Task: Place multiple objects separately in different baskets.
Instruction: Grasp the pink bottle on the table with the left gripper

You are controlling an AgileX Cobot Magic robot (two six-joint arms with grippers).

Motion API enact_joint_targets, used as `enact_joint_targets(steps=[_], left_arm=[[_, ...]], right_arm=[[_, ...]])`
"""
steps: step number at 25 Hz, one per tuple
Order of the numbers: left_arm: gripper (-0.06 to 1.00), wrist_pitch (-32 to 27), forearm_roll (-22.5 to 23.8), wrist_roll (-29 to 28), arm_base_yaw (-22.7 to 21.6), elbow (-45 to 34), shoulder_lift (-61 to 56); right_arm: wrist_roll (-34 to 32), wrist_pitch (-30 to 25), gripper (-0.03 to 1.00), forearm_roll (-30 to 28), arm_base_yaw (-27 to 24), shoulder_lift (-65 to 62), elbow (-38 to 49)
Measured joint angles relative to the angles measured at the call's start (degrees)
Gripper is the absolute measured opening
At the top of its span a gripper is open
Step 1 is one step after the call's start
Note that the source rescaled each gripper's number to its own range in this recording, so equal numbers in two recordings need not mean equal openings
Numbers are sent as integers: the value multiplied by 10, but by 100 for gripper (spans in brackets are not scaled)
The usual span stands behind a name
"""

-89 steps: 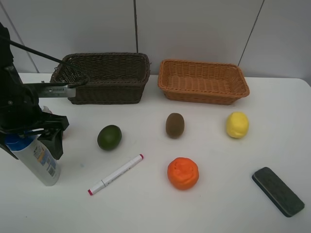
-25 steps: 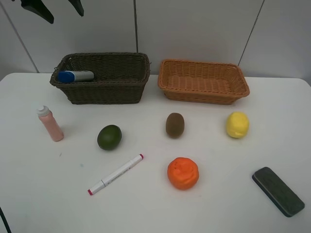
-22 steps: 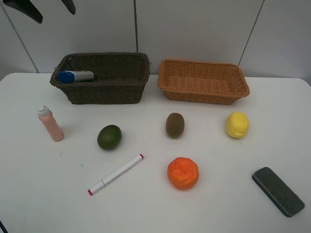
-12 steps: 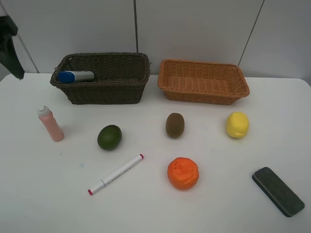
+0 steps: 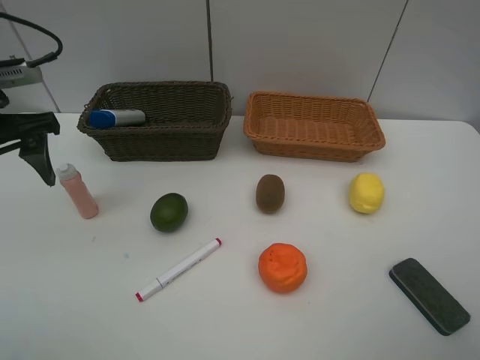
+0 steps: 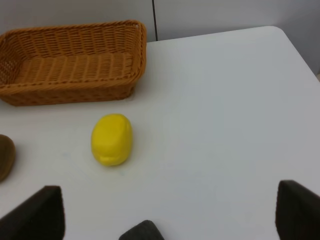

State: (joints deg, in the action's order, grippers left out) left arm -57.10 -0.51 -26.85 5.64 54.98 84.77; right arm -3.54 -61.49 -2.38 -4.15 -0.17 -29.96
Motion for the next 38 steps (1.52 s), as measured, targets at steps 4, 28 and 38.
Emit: enact_joint_targets(steps=[4,28,38], left_arm=[[100,77,-4,-16,0,0,53],[40,186,-23,-36,0,31,221],[29,117,-8,-19,0,47,206]], right_arm=[[0,0,100,0,0,0,0],[0,0,100,0,0,0,0],[0,0,100,0,0,0,0]])
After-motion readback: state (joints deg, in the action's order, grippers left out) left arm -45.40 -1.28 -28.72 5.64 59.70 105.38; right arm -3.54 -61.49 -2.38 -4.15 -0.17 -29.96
